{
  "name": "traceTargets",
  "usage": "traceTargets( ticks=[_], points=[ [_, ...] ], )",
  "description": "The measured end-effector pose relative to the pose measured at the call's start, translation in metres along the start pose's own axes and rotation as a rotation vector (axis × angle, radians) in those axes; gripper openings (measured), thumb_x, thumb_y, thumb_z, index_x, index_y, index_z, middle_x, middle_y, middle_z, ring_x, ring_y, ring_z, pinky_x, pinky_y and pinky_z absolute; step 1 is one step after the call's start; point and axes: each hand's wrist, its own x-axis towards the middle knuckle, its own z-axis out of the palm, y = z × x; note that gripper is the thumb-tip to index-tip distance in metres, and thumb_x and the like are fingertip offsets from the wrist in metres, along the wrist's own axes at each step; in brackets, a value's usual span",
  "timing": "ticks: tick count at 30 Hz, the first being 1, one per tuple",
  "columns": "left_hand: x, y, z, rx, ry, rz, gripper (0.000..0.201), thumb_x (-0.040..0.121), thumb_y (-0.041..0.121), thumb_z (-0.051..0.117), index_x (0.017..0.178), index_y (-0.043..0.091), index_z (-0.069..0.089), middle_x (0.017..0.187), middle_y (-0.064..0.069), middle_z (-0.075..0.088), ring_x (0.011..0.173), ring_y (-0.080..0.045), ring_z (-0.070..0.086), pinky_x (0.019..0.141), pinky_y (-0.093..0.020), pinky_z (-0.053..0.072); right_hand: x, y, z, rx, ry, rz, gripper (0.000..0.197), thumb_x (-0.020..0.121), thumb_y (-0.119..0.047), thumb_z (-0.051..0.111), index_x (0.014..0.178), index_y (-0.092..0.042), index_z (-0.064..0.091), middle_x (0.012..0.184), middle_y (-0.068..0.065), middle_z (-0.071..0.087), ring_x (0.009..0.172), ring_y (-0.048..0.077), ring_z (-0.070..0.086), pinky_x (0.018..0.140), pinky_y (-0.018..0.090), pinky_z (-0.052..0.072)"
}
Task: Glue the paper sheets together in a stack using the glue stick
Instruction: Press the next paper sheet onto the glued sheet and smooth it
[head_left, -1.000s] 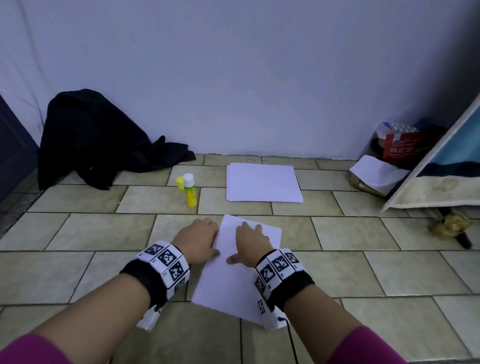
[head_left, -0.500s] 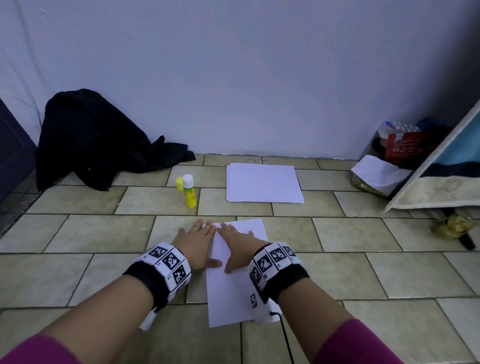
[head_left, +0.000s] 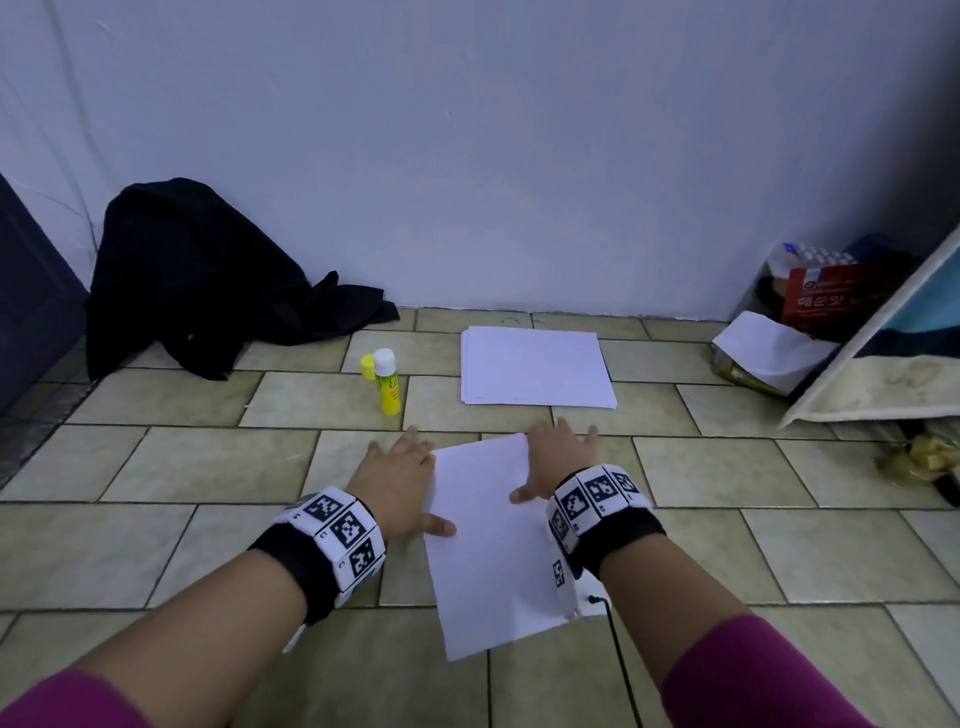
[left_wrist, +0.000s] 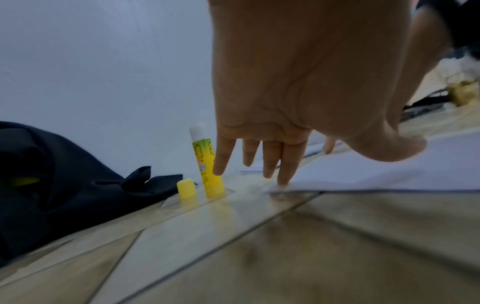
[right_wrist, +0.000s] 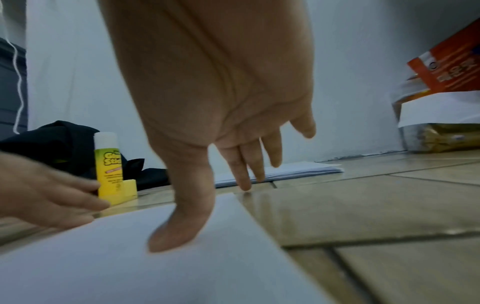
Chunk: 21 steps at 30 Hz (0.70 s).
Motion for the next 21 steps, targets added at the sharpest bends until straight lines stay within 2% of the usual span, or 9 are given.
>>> traceTargets(
  ticks=[3,5,6,10,12,14,17,19,21],
  points=[
    [-0.005,0.005,-0.006,-0.089,0.06,-0.045,0.084,0.079,0.072,0.054,0.134,0.009,0.047,0.147,-0.006,0.037,0.143,-0.022,0.019,0.111,-0.043,0.025,-0.007,-0.016,-0.005,-0.082,0.113,0.002,0.055,0.088,-0.034,0.062,0.134,-0.013,0.042,0.141,0.009,0.034,0.135,0.026,0.026,0.105,0.043,0.031],
    [-0.009,0.009,-0.01,-0.101,0.091,-0.063,0.062,0.083,0.065,0.055,0.114,0.011,0.059,0.122,-0.006,0.056,0.113,-0.021,0.047,0.091,-0.033,0.036,-0.011,-0.029,0.0,-0.015,0.12,-0.048,0.039,0.093,-0.016,0.049,0.131,-0.011,0.044,0.138,0.01,0.035,0.132,0.026,0.029,0.098,0.037,0.037],
    [-0.012,0.01,-0.011,-0.092,0.093,-0.065,0.052,0.087,0.059,0.054,0.107,0.012,0.063,0.112,-0.005,0.06,0.097,-0.02,0.05,0.081,-0.03,0.037,-0.013,-0.036,0.003,0.023,0.099,-0.062,0.037,0.094,-0.013,0.045,0.131,-0.009,0.045,0.138,0.01,0.035,0.131,0.026,0.03,0.096,0.036,0.038],
    [-0.014,0.007,-0.012,-0.107,0.105,-0.072,0.032,0.089,0.044,0.06,0.101,0.015,0.065,0.107,-0.005,0.062,0.097,-0.023,0.059,0.072,-0.028,0.041,-0.02,-0.061,0.014,0.092,0.034,-0.126,0.048,0.095,-0.028,0.053,0.133,-0.002,0.041,0.14,0.013,0.029,0.129,0.028,0.03,0.096,0.038,0.04],
    [-0.012,0.004,-0.009,-0.126,0.121,-0.079,0.039,0.084,0.045,0.066,0.11,0.016,0.06,0.116,-0.005,0.059,0.104,-0.023,0.057,0.079,-0.03,0.043,-0.02,-0.067,0.018,0.096,0.031,-0.185,0.057,0.093,-0.031,0.057,0.136,-0.001,0.036,0.142,0.014,0.027,0.13,0.029,0.029,0.095,0.039,0.041],
    [-0.006,-0.001,-0.001,-0.182,0.117,-0.07,0.067,0.079,0.049,0.071,0.129,0.013,0.045,0.134,-0.006,0.047,0.123,-0.023,0.045,0.094,-0.033,0.043,-0.017,-0.069,0.019,0.086,0.047,-0.261,0.056,0.093,-0.022,0.058,0.14,-0.005,0.033,0.145,0.015,0.026,0.131,0.03,0.028,0.095,0.04,0.043],
    [0.001,-0.004,0.008,-0.239,-0.008,-0.024,0.104,0.081,0.053,0.067,0.151,0.004,0.007,0.161,-0.008,0.004,0.148,-0.022,0.005,0.117,-0.044,0.022,-0.012,-0.07,0.02,0.063,0.06,-0.422,0.064,0.09,-0.012,0.061,0.146,-0.009,0.03,0.15,0.008,0.026,0.135,0.026,0.029,0.102,0.041,0.041],
    [0.003,-0.004,0.011,-0.229,-0.103,-0.035,0.106,0.089,0.054,0.056,0.151,0.002,-0.012,0.16,-0.009,-0.015,0.148,-0.021,-0.01,0.118,-0.05,0.014,-0.011,-0.069,0.02,0.034,0.033,-0.486,0.069,0.091,-0.01,0.059,0.15,-0.01,0.022,0.157,0.003,0.018,0.141,0.023,0.022,0.11,0.044,0.033],
    [0.004,-0.002,0.013,-0.193,-0.149,-0.044,0.102,0.092,0.055,0.048,0.149,0.002,-0.018,0.159,-0.01,-0.02,0.148,-0.021,-0.013,0.117,-0.052,0.01,-0.008,-0.063,0.02,0.025,-0.054,-0.508,0.07,0.096,-0.014,0.05,0.154,-0.016,0.009,0.161,-0.004,0.004,0.147,0.017,0.008,0.116,0.052,0.017]
  ],
)
